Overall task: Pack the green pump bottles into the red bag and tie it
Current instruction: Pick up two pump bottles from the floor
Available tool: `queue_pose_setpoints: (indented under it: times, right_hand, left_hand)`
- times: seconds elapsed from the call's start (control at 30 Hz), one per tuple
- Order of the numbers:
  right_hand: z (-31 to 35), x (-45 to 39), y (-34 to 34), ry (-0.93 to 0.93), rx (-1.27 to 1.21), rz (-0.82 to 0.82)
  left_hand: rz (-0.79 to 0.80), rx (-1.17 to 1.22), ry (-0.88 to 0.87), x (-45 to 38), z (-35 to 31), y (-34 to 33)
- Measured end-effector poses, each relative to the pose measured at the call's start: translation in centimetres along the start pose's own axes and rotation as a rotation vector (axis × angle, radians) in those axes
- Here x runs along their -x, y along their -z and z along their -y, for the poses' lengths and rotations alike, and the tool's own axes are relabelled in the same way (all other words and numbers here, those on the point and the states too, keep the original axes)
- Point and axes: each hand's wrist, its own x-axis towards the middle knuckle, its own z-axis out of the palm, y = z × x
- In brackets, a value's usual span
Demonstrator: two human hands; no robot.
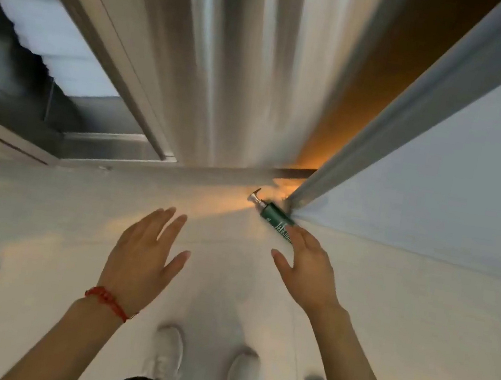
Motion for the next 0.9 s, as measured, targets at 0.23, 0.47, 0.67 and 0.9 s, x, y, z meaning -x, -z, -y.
queue_pose_setpoints:
  times: [0.23, 0.47, 0.67, 0.9]
  right_hand:
    - [-7.9, -12.6, -12.4, -0.021, -0.034, 0.004]
    - [-12.0, -21.1, -20.9, -0.100, 0.099, 0.066]
    - [-11.4, -20.4, -21.0, -0.173, -0.153, 0.018]
    - [-5.7, -10.6, -14.7, -0.232, -0.651, -0.050]
  left_hand:
    - [0.071, -0.097, -0.044, -8.0, 5.8, -14.1]
    - [0.035, -0.067, -0.030, -12.1, 8.6, -21.4]
    - [0.061, -0.038, -0.014, -12.0, 8.8, -21.7]
    - [0.091, -0.009, -0.020, -7.1, 5.3, -14.2]
